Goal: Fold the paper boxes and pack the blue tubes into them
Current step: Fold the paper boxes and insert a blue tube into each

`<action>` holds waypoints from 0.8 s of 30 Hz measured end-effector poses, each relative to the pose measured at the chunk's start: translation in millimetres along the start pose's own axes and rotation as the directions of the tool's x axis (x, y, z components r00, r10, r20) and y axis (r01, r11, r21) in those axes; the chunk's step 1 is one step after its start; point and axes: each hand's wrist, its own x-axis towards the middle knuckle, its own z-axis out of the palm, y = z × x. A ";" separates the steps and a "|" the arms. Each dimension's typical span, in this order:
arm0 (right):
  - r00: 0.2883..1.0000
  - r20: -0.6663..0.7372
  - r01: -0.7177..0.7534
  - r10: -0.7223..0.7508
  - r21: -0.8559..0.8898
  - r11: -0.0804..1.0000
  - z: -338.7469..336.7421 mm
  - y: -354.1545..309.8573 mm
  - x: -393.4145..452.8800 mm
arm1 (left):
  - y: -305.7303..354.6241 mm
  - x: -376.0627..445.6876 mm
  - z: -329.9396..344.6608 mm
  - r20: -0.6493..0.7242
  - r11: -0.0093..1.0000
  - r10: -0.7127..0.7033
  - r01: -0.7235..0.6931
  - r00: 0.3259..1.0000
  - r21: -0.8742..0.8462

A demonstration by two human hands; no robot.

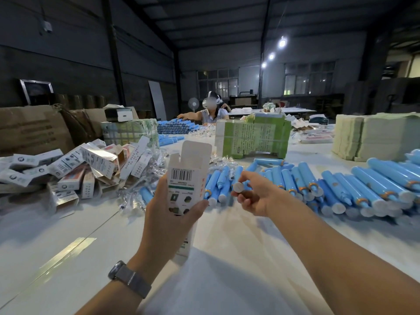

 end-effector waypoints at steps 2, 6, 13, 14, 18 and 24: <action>0.996 0.092 0.004 -0.015 0.119 0.993 2.2 0.1 -2.5 | -0.1 -0.5 0.6 0.007 0.998 -0.022 0.022 1.000 -0.055; 0.947 0.284 0.131 -0.148 0.078 0.988 8.8 -0.8 -9.8 | -3.4 0.4 -1.0 -0.005 0.976 -0.111 0.108 0.994 -0.190; 0.891 0.264 0.365 -0.371 0.070 0.928 29.9 -7.0 -24.2 | -7.1 6.2 -4.6 0.038 0.972 -0.117 0.123 0.992 -0.202; 0.863 0.262 0.421 -0.433 0.102 0.901 31.5 -9.3 -28.0 | -5.8 6.2 -4.8 0.042 0.979 -0.089 0.095 0.995 -0.183; 0.688 0.262 0.649 -0.677 0.197 0.735 39.5 -23.2 -50.4 | -1.7 9.3 -6.7 -0.011 0.997 -0.039 0.038 0.999 -0.072; 0.481 0.076 0.872 -0.873 0.067 0.486 48.9 -33.9 -76.5 | -6.0 11.5 -8.9 -0.049 0.998 -0.054 0.053 0.997 -0.025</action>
